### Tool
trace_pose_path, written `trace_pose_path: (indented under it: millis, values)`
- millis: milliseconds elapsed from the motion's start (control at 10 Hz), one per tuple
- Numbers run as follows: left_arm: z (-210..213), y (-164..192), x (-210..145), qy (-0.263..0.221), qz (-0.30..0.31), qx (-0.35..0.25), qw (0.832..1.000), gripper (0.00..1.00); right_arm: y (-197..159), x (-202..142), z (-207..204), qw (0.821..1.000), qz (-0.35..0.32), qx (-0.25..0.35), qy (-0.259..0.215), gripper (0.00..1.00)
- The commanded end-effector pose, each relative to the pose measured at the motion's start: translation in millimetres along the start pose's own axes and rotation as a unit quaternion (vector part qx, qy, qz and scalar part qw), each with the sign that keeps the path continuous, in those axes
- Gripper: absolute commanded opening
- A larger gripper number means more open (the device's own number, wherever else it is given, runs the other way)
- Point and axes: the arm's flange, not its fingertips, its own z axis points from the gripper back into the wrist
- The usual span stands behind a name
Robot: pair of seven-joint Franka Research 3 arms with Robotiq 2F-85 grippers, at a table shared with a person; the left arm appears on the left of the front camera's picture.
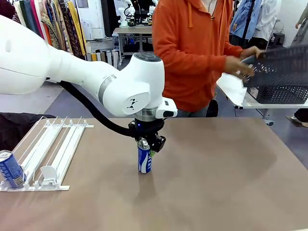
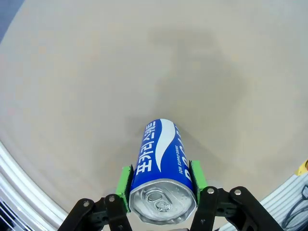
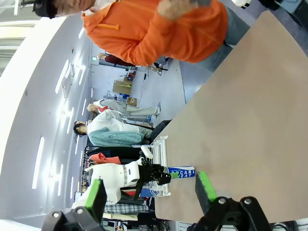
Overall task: Retrieve and store the cans from the dispenser.
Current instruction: Pick up one can from the Automatic Can Dispenser and place it in the middle of the table.
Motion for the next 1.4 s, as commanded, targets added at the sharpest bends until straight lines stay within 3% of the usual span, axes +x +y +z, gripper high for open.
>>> trace_pose_path:
  millis: [0, 100, 300, 500, 600, 800, 900, 1000, 1100, 1300]
  values:
    - [2.9, 0.9, 2.1, 0.002, 0.000, 0.003, 1.000, 0.68, 1.4, 1.1, -1.0, 1.000, 0.010, 0.017, -0.005, 1.00]
    - [5.1, 1.2, 1.1, 0.001, 0.001, 0.001, 1.000, 1.00, 1.4, 1.1, -1.0, 1.000, 0.010, 0.017, -0.005, 1.00]
    - [32.2, 7.8, -7.8, -0.023, 0.008, -0.010, 1.000, 1.00, 1.4, 1.1, -1.0, 1.000, 0.010, 0.017, -0.005, 1.00]
    - [95.3, 27.3, -36.3, -0.056, 0.011, -0.034, 0.998, 1.00, 1.4, 1.1, -1.0, 1.000, 0.010, 0.017, -0.005, 1.00]
    - [129.1, 49.4, -58.0, -0.070, 0.014, -0.051, 0.996, 1.00, 1.4, 1.1, -1.0, 1.000, 0.010, 0.017, -0.005, 1.00]
    - [194.0, 136.4, -125.4, -0.091, 0.041, -0.124, 0.987, 1.00, 1.4, 1.1, -1.0, 1.000, 0.010, 0.017, -0.005, 1.00]
    - [214.1, 186.4, -172.1, -0.105, 0.057, -0.180, 0.976, 1.00, 1.4, 1.1, -1.0, 1.000, 0.010, 0.017, -0.005, 1.00]
    - [223.4, 237.2, -225.9, -0.136, 0.132, -0.193, 0.963, 1.00, 1.4, 1.1, -1.0, 1.000, 0.010, 0.017, -0.005, 1.00]
    - [222.0, 282.0, -279.8, -0.153, 0.239, -0.186, 0.941, 1.00, 1.4, 1.1, -1.0, 1.000, 0.010, 0.017, -0.005, 1.00]
    - [205.0, 360.9, -380.7, -0.166, 0.364, -0.264, 0.878, 1.00, 1.4, 1.1, -1.0, 1.000, 0.010, 0.017, -0.005, 1.00]
